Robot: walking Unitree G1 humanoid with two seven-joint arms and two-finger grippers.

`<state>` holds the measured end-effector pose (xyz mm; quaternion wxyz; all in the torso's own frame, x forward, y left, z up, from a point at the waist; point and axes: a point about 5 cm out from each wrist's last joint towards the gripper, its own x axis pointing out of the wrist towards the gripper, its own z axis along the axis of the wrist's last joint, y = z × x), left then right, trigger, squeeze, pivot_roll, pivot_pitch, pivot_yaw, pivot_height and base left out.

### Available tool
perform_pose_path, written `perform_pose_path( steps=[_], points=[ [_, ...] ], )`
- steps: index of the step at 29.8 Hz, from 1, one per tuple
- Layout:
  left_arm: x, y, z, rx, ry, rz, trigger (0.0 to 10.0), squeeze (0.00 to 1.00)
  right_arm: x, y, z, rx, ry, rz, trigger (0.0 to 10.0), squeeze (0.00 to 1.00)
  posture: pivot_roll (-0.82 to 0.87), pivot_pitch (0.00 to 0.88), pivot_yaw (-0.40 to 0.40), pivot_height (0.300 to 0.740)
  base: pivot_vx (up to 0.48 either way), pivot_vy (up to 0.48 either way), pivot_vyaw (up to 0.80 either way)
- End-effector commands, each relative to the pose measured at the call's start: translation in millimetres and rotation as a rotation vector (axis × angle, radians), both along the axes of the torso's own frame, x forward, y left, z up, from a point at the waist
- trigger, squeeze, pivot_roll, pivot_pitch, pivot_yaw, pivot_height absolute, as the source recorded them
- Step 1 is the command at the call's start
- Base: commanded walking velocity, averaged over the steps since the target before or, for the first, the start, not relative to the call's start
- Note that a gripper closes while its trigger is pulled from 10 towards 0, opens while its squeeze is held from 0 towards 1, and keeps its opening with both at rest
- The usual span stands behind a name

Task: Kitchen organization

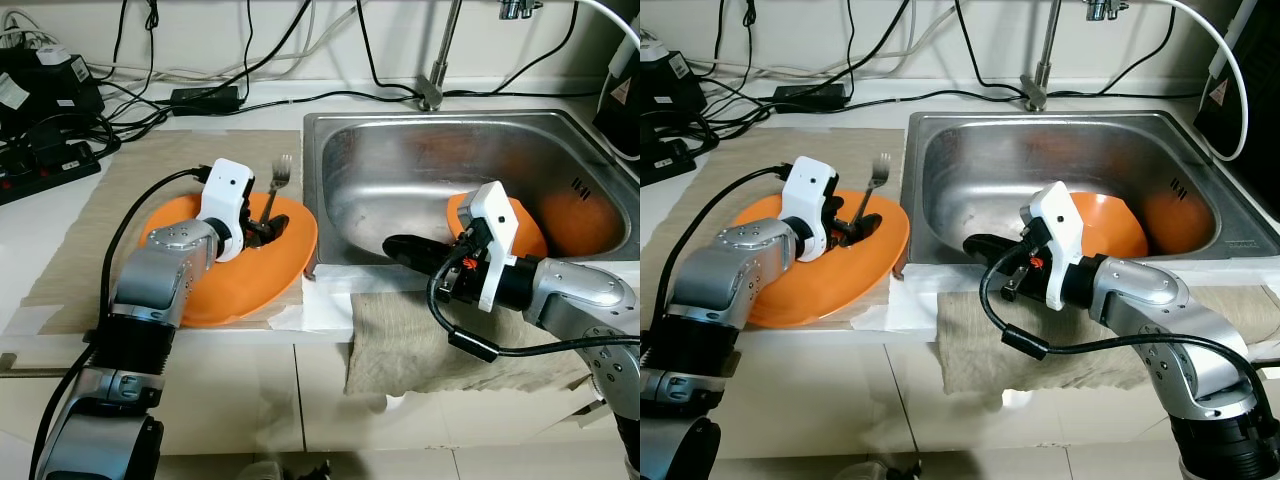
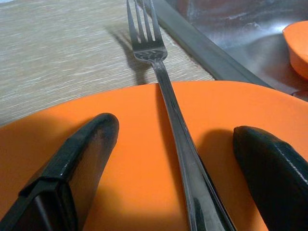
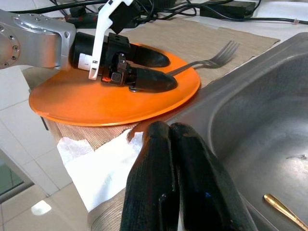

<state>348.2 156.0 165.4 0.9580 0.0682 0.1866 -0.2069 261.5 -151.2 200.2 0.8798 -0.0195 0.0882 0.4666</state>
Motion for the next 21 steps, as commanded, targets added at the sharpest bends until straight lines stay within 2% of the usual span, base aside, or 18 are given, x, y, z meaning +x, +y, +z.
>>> perform_pose_path(
  steps=[1, 2, 3, 10, 21],
  points=[
    [-4.5, -0.5, -11.3, 0.037, 0.052, -0.029, 8.2, 0.0, 2.2, 2.6, 3.0, -0.001, -0.017, 0.009, 10.0, 0.0, 0.01, 0.011, 0.029, 0.74, 0.0, 0.0, 0.0],
    [-4.5, -0.5, -11.3, 0.037, 0.052, -0.029, 8.2, 0.0, 2.2, 2.6, 3.0, -0.001, -0.017, 0.009, 10.0, 0.0, 0.01, 0.011, 0.029, 0.74, 0.0, 0.0, 0.0],
    [-5.5, -1.0, -13.3, 0.042, 0.061, -0.035, 0.0, 0.0, 2.4, 2.7, 3.0, -0.002, -0.017, 0.01, 10.0, 0.0, 0.01, 0.008, 0.027, 0.74, 0.0, 0.0, 0.0],
    [-10.5, -4.6, -19.6, 0.038, 0.092, -0.079, 0.0, 0.0, 2.9, 3.2, 2.6, -0.003, -0.019, 0.01, 10.0, 0.0, 0.01, 0.001, 0.025, 0.74, 0.0, 0.0, 0.0],
    [-10.3, -3.2, -20.9, 0.054, 0.063, -0.1, 0.0, 0.0, 3.1, 3.3, 1.9, -0.003, -0.02, 0.003, 10.0, 0.0, 0.01, 0.0, 0.026, 0.74, 0.0, 0.0, 0.0]
  ],
)
